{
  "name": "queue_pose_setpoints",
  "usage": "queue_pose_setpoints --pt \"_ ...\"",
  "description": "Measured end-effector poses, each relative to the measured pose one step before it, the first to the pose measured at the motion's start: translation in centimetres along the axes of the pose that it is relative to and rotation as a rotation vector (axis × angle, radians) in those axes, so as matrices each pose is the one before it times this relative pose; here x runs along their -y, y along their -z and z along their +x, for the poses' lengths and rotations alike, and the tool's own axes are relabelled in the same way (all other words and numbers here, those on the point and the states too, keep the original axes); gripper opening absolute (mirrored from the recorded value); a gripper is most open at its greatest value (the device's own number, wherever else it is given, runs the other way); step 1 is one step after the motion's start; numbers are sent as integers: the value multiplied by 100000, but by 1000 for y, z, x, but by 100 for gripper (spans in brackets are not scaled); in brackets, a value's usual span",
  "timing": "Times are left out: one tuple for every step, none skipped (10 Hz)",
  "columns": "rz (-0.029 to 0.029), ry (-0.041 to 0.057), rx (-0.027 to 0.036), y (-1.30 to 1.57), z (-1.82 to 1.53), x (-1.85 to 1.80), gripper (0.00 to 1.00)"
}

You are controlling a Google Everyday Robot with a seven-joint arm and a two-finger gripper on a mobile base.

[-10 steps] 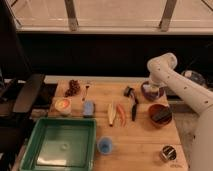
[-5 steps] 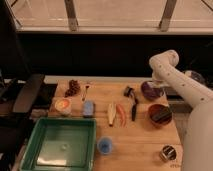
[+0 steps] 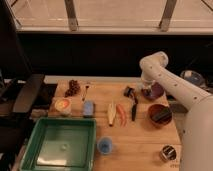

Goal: Wipe purple bowl with towel

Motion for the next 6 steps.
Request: queue_pose_setpoints --pt "-413 -25 -185 424 -422 -736 0" --pt "-150 -201 -553 247 86 -373 0" --pt "6 -684 -945 231 555 -279 0" --pt "-303 -1391 -2483 289 1465 -318 0" --pt "559 -1382 -2174 184 1580 156 0" --pt "366 -1529 -2892 44 1865 338 0"
